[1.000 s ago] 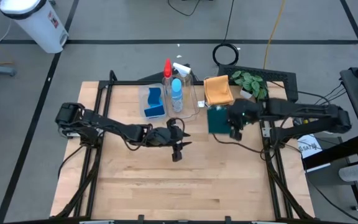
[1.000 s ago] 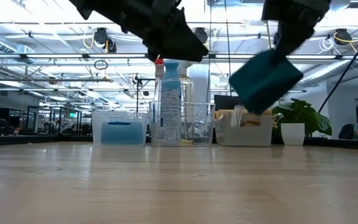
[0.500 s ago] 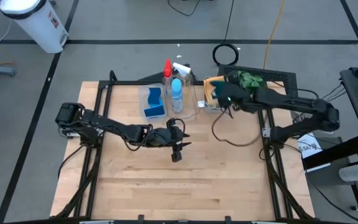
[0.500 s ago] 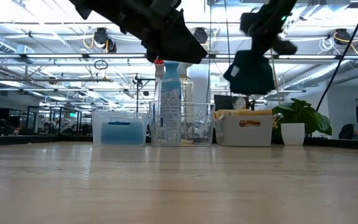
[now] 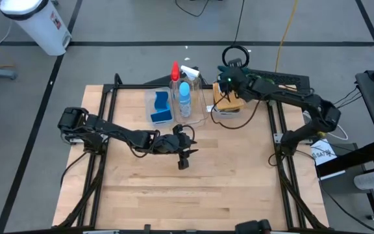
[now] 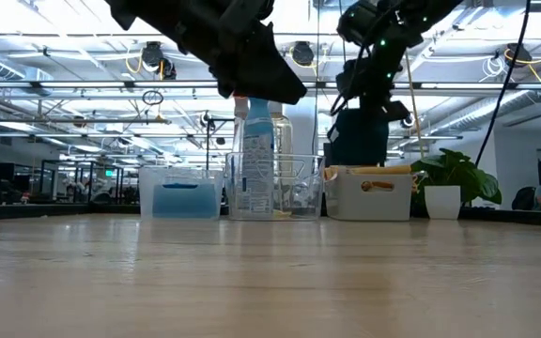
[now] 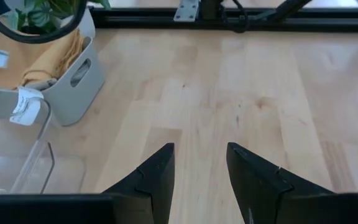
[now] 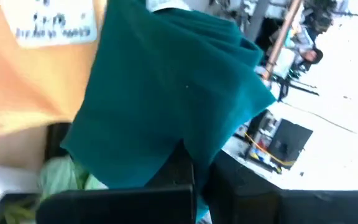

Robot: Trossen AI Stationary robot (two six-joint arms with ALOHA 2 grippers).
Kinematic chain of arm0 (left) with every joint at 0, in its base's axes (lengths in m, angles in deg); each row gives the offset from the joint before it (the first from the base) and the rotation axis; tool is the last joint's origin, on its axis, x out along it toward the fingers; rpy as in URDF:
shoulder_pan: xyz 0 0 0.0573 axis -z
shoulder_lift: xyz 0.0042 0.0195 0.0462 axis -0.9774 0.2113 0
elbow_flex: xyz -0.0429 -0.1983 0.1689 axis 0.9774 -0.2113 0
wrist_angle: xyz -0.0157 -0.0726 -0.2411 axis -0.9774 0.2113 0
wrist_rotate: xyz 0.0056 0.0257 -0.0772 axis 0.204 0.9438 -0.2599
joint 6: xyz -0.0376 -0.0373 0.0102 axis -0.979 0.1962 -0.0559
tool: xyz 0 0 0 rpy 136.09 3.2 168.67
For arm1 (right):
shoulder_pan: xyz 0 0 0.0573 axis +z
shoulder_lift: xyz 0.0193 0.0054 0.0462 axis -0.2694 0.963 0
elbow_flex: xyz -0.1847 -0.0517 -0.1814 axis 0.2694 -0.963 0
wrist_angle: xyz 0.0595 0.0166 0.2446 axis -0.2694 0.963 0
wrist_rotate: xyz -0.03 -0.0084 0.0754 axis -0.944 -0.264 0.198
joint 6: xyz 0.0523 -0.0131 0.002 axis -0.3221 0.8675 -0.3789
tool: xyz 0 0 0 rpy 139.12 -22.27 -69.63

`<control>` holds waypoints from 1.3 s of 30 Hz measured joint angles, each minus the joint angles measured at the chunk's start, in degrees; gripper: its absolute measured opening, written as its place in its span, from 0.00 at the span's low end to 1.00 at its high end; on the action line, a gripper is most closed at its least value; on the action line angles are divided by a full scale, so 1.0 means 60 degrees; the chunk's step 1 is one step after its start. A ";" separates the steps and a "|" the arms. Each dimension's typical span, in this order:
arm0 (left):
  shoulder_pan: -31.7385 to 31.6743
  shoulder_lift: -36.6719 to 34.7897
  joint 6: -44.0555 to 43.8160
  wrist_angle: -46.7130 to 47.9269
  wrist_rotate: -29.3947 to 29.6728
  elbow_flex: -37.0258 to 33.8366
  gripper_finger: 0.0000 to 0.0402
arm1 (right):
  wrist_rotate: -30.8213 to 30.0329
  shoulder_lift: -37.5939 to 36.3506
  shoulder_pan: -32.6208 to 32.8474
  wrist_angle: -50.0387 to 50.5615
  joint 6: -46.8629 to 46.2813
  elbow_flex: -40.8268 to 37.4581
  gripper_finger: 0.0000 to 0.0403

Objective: Pick & Place Kitchen Items
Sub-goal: Put the dark blue microfiber cloth into the gray bin

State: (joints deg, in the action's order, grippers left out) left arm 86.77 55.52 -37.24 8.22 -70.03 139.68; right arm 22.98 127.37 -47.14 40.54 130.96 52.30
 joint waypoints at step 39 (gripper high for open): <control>0.0000 0.0000 0.0007 0.0305 0.0003 0.0004 0.38 | 0.3422 -0.0015 0.0636 0.0040 -0.3579 -0.2604 0.00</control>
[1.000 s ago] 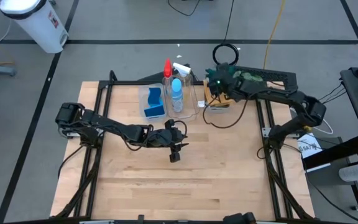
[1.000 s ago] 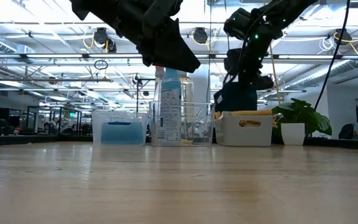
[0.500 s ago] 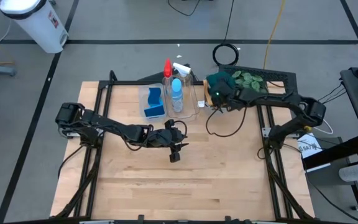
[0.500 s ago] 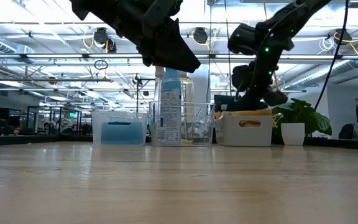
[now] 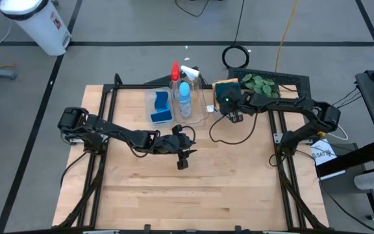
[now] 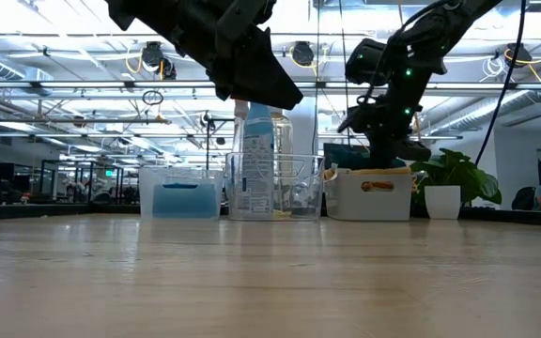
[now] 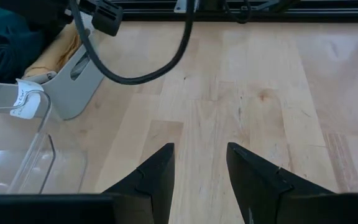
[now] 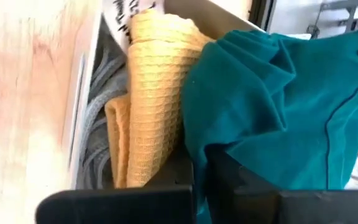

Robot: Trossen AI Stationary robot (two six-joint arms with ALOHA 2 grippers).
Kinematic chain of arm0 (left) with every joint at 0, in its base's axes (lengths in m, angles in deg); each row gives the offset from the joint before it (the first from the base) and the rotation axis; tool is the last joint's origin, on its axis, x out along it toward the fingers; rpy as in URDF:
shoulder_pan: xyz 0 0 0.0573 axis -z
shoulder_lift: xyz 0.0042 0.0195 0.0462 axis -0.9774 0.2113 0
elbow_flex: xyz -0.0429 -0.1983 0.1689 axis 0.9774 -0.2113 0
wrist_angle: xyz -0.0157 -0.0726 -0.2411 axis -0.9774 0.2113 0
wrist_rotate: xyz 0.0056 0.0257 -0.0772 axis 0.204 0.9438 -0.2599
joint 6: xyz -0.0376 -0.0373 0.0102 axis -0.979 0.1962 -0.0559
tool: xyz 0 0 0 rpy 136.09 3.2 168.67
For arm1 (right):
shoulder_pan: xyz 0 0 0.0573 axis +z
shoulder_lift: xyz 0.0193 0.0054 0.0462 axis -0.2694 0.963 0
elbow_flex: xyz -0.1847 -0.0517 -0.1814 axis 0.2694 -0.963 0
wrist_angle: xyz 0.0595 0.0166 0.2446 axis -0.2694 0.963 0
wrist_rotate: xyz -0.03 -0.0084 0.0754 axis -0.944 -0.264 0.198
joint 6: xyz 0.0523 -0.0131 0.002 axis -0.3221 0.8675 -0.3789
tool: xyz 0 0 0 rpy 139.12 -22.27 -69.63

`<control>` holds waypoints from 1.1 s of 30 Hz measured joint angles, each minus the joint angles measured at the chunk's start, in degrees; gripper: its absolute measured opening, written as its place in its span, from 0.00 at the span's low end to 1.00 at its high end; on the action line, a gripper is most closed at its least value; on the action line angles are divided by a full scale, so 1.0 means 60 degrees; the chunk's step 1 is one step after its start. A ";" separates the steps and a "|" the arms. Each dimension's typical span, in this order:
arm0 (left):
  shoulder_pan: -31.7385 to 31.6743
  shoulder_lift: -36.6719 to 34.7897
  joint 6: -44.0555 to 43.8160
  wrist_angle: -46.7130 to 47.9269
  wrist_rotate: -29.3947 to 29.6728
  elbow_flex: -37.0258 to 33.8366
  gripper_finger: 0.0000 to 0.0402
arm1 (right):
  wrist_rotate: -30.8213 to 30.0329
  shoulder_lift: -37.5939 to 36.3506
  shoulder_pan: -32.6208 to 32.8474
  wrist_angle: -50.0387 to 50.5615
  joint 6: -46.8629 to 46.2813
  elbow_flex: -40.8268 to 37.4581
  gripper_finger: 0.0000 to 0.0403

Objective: Pick & Place Kitchen Items
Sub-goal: Put the dark blue microfiber cloth into the gray bin

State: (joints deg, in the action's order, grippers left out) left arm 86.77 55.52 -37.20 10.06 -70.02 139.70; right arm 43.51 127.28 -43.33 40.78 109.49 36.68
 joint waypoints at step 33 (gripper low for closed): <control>-0.0062 -0.0007 0.0000 0.0000 -0.0005 0.0000 0.38 | 0.2763 -0.2028 -0.0670 -0.0357 -0.3141 -0.0070 0.03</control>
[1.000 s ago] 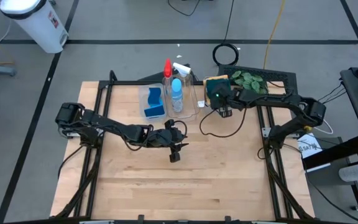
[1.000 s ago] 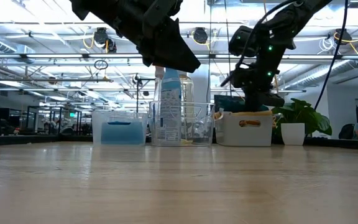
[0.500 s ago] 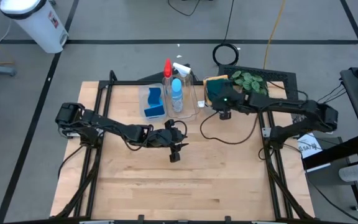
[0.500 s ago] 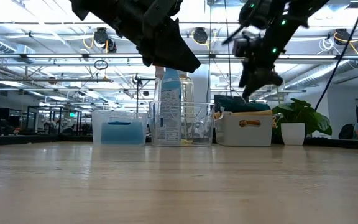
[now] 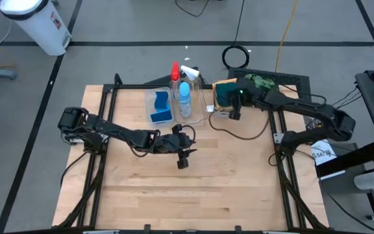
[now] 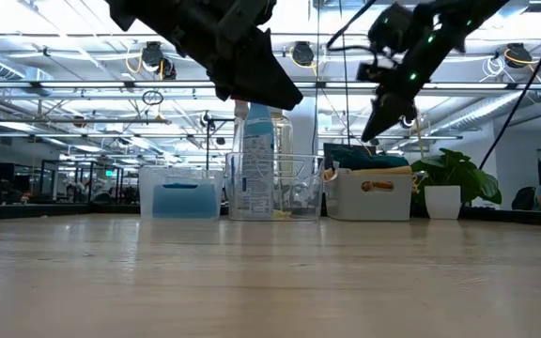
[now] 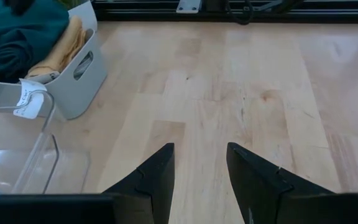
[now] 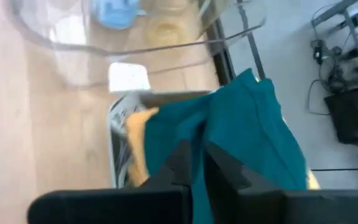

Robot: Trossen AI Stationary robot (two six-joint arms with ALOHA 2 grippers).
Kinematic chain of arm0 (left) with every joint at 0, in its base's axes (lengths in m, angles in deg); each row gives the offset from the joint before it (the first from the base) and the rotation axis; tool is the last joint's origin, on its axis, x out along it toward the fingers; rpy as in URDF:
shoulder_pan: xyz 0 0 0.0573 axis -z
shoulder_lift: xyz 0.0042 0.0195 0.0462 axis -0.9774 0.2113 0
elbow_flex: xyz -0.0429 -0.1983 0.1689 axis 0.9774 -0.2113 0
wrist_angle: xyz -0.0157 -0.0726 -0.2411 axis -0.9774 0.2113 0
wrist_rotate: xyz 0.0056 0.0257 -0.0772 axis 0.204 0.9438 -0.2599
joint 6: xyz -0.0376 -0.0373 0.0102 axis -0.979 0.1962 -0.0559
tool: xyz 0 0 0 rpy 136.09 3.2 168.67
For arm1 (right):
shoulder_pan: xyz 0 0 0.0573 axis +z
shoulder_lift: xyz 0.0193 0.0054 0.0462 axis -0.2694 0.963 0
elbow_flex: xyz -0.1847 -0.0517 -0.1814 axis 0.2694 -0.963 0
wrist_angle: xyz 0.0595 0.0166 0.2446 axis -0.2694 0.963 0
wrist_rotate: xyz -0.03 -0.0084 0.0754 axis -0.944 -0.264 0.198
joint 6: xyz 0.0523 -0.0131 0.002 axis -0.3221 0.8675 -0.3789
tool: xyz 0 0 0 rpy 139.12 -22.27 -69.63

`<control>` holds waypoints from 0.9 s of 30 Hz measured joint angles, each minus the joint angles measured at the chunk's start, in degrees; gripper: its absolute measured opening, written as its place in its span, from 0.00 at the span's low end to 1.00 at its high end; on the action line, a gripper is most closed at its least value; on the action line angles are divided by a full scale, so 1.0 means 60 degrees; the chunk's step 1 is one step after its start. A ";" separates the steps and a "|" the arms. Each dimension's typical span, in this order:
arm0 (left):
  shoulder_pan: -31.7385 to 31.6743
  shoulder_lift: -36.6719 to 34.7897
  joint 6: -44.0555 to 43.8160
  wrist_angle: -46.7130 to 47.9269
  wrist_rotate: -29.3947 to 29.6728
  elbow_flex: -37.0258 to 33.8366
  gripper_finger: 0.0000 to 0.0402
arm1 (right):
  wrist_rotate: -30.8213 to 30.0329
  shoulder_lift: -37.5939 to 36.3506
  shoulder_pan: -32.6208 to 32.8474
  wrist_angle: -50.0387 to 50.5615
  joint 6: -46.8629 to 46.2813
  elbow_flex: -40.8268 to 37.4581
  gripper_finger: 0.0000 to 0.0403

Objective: Pick & Place Kitchen Items
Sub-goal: Put the dark blue microfiber cloth into the gray bin

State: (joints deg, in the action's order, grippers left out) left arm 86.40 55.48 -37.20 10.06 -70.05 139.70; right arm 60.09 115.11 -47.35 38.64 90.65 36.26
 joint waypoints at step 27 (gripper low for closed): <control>-0.0110 0.0000 0.0000 -0.0007 -0.0009 0.0000 0.38 | 0.0428 0.2181 -0.1166 -0.2343 -0.0751 -0.0072 0.01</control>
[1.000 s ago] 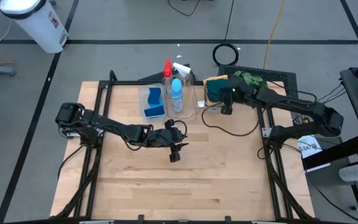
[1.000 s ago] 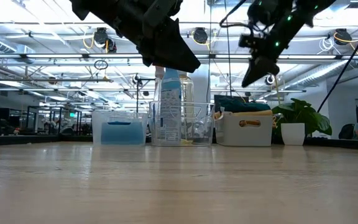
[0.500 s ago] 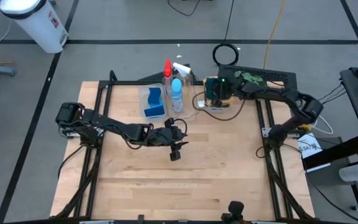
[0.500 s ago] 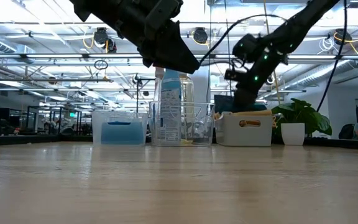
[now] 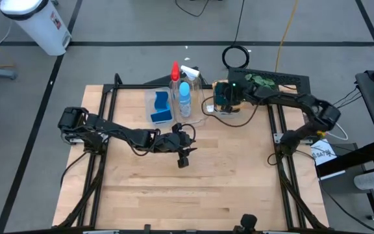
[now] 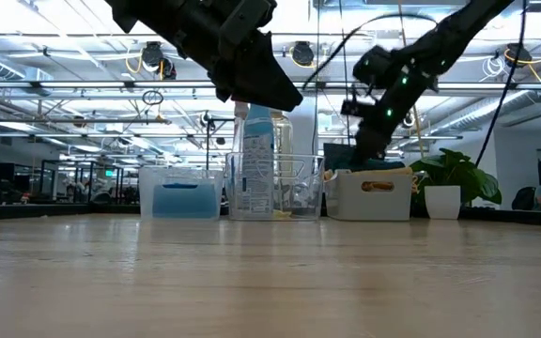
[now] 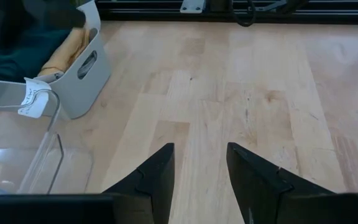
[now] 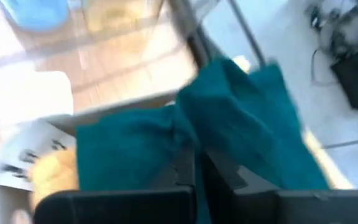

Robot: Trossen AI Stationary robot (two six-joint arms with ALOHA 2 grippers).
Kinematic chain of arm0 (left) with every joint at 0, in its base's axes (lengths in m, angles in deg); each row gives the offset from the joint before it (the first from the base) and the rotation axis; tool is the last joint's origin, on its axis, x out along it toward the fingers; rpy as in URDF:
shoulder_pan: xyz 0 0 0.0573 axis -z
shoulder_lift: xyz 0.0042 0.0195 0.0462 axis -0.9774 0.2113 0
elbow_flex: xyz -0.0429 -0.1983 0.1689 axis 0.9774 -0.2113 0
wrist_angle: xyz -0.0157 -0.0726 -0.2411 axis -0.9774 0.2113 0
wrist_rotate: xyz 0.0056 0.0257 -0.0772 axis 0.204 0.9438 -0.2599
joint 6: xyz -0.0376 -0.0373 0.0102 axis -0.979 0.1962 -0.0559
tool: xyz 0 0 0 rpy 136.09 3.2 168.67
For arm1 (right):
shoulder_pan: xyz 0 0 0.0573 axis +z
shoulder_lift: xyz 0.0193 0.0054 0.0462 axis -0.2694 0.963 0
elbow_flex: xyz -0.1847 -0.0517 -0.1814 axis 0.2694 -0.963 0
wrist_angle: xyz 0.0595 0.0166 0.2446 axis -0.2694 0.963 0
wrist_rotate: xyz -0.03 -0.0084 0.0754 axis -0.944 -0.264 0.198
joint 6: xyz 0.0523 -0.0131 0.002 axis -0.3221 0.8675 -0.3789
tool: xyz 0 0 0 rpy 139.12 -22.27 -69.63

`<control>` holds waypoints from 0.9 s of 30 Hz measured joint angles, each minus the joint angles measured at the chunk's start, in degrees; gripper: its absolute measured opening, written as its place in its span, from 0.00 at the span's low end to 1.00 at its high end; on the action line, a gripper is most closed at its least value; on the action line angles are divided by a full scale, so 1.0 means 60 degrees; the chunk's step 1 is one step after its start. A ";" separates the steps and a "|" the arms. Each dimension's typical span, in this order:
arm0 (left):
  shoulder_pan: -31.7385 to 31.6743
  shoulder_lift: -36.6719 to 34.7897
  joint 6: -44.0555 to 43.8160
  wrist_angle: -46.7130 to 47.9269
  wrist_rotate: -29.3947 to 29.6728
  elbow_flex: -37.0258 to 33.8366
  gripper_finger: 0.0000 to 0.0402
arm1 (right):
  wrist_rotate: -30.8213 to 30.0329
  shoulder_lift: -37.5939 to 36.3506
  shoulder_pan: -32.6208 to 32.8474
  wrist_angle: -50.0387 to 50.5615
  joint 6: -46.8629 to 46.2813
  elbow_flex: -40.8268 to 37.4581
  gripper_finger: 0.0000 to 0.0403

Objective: Pick & Place Kitchen Items
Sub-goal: Put the dark blue microfiber cloth into the gray bin, then return to Home Position

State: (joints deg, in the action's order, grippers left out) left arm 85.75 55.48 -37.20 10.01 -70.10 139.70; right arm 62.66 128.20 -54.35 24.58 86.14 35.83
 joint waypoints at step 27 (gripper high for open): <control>0.0088 -0.9214 0.0877 0.5945 -0.0878 -0.0380 0.38 | 0.0045 -0.9301 0.1537 0.4300 -0.3761 -0.0136 0.00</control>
State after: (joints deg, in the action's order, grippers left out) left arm 86.27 0.19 -31.93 45.69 -75.37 137.42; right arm 62.93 72.39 -45.12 50.37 63.58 35.01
